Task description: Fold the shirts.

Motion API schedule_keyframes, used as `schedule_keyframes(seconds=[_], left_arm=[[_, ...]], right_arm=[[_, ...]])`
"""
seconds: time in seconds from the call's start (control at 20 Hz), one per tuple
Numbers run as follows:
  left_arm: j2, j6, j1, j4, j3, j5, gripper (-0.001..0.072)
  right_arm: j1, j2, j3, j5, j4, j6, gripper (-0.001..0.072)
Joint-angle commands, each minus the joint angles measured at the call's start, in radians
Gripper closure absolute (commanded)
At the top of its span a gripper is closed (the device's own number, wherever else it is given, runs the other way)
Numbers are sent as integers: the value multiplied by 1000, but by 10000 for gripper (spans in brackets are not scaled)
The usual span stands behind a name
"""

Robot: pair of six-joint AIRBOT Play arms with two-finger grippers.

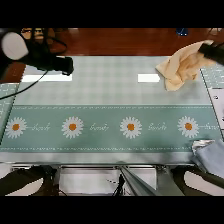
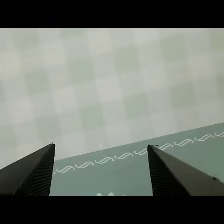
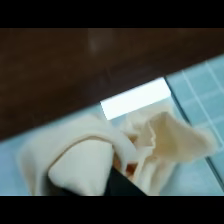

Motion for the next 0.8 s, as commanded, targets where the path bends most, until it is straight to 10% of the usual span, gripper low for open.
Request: schedule_keyframes(seconds=[0.0,0.35,0.75], left_arm=[[44,13,-1,-10,187,-93,-1],[261,13,0,-146,360,-147,-2],[282,13,-1,-175,222,-368,-1]], right_arm=[[1,336,1,-1,270,-187,691],[0,802,1,276,438,-309,691],[1,669,1,803,674,-429,692]])
